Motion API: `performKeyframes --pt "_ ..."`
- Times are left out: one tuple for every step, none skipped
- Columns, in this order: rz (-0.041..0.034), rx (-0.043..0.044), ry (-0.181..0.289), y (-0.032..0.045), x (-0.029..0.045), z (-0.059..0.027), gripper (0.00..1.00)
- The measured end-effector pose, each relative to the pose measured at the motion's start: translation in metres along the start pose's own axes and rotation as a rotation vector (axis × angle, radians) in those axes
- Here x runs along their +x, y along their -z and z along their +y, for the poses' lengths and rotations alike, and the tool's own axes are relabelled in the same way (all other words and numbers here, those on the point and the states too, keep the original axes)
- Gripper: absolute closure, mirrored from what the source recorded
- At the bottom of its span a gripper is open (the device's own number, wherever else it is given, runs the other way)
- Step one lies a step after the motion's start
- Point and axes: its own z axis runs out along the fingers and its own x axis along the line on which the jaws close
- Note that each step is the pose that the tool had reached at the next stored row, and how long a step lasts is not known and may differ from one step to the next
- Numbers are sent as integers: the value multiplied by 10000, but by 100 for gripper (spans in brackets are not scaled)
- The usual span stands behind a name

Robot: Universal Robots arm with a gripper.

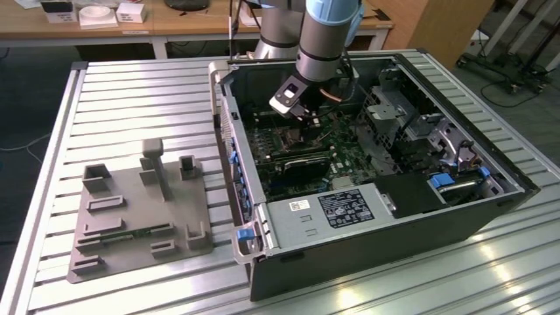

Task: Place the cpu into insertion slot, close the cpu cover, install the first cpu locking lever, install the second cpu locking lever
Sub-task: 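Place the cpu into insertion slot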

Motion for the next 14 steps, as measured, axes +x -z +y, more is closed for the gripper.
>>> performKeyframes --pt "0 0 -8 -1 0 0 46" --pt "0 0 -22 -2 0 0 46" --pt "-1 0 -39 -3 0 0 46" --pt "-1 0 -49 -5 0 0 46" --pt "-1 0 -50 -7 0 0 46" --pt "-1 4 -51 -10 0 -1 46" --pt "-2 9 -52 -12 0 -1 46" --pt "-2 16 -52 -15 -1 -1 46" --pt "-3 23 -52 -17 -1 -1 46" --pt "-4 28 -51 -19 -1 -1 46" --pt "-2 31 -50 -21 -1 -1 46" --pt "-2 34 -47 -23 -1 -1 46" --pt "-2 37 -47 -24 -1 -1 46" --pt "0 38 -46 -25 -1 -1 46"
